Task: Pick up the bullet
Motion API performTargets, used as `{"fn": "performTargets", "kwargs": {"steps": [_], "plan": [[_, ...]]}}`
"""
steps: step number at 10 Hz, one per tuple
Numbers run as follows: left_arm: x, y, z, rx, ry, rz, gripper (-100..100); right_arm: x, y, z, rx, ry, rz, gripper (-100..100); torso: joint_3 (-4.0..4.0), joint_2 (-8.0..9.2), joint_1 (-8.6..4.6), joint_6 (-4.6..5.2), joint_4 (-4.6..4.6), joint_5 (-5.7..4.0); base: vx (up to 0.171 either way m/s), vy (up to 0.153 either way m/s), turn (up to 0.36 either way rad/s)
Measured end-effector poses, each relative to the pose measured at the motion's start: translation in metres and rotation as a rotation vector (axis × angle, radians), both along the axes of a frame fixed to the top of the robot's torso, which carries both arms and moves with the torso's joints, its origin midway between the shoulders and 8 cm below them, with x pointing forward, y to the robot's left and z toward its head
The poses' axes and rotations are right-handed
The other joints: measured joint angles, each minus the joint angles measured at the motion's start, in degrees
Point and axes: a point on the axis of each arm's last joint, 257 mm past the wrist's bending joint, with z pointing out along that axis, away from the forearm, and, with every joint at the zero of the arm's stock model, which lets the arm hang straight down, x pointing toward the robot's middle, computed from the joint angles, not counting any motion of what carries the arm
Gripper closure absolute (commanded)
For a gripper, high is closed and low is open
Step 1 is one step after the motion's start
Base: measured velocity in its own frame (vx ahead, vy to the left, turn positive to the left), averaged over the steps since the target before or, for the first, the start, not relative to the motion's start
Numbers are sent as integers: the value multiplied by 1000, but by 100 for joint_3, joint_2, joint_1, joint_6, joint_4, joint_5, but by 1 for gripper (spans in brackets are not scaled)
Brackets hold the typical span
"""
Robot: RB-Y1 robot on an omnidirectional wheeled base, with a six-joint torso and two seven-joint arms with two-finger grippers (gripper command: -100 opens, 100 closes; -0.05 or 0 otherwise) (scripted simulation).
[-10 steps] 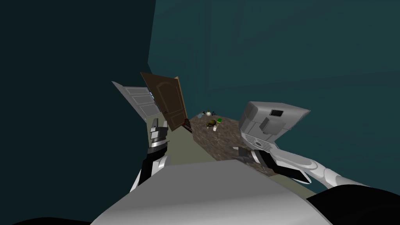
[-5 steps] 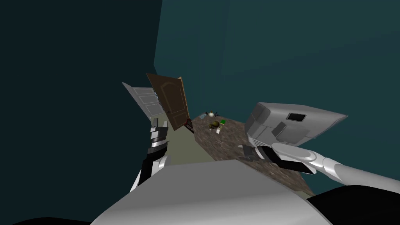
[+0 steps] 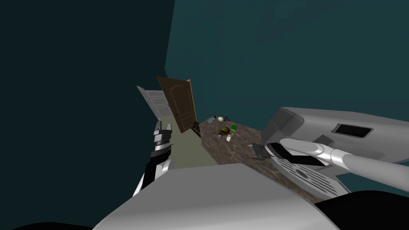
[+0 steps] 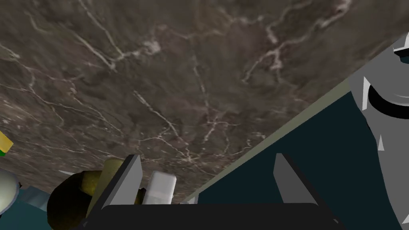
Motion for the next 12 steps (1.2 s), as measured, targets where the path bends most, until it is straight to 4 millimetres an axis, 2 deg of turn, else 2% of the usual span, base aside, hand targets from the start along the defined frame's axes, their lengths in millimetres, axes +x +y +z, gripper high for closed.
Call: {"fn": "performTargets", "kwargs": {"steps": [2, 4, 7, 8, 9, 11, 12], "plan": [[0, 0, 0, 0, 0, 0, 0, 6, -23, 12, -68, -11, 38, -100, 3, 6, 11, 1, 1, 3, 144, 63, 131], [0, 0, 0, 0, 0, 0, 0, 15, -35, 23, -113, -22, 75, -100, 8, 16, 18, 1, 3, 4, 137, 61, 178], [0, 0, 0, 0, 0, 0, 0, 26, -41, 38, -146, -33, 123, -100, 13, 24, 35, 2, 4, 6, 95, 71, 76], [0, 0, 0, 0, 0, 0, 0, 26, -40, 39, -145, -32, 128, 0, 24, 45, 22, 8, 9, 5, 10, 9, -5], [0, 0, 0, 0, 0, 0, 0, 26, -40, 39, -145, -32, 127, -100, 35, 63, 6, 8, 14, 1, 23, 11, 87], [0, 0, 0, 0, 0, 0, 0, 20, -43, 25, -142, -33, 114, -100, 37, 64, -2, 8, 14, -3, 21, 5, 57], [0, 0, 0, 0, 0, 0, 0, 20, -44, 24, -142, -33, 114, 100, 39, 69, -3, 10, 15, -1, 0, 0, 0]]}}
